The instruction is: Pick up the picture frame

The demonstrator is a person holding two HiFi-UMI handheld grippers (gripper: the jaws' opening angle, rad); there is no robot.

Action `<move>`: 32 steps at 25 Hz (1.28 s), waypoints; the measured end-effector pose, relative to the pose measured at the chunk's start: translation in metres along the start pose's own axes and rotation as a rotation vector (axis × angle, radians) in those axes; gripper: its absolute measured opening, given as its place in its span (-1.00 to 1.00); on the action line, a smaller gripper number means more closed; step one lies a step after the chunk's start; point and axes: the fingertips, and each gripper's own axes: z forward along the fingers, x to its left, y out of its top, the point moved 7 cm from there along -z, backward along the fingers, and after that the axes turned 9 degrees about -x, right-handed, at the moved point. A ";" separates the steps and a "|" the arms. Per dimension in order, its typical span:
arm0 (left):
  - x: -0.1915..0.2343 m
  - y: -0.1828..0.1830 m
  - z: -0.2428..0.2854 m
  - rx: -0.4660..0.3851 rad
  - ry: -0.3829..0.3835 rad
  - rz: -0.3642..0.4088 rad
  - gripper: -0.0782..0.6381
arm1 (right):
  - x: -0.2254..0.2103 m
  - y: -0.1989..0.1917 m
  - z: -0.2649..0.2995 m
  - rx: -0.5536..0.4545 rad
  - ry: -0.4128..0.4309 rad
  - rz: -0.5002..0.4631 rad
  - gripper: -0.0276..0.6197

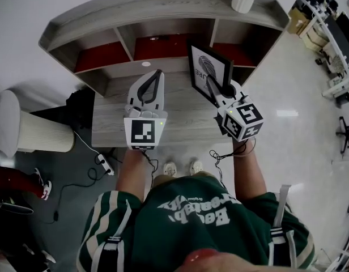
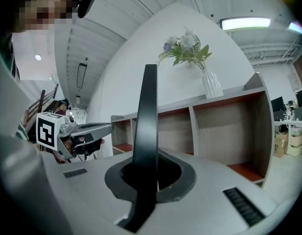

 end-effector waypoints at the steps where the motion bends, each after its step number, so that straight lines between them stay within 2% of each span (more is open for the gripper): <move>1: 0.000 0.002 0.001 -0.003 0.005 0.004 -0.73 | -0.001 0.003 -0.001 -0.011 0.004 -0.002 -0.80; 7: -0.013 0.015 0.002 -0.032 0.042 0.002 -0.73 | -0.014 0.011 -0.015 -0.060 0.011 0.005 -0.80; 11: -0.033 0.019 0.002 -0.017 0.063 0.019 -0.73 | -0.025 0.013 -0.035 -0.082 0.020 0.003 -0.80; 22: -0.050 0.018 0.010 -0.013 0.091 -0.002 -0.73 | -0.038 0.011 -0.039 -0.108 0.056 -0.016 -0.80; 32: -0.055 0.012 0.015 0.003 0.072 -0.032 -0.73 | -0.035 0.008 -0.044 -0.142 0.047 -0.032 -0.80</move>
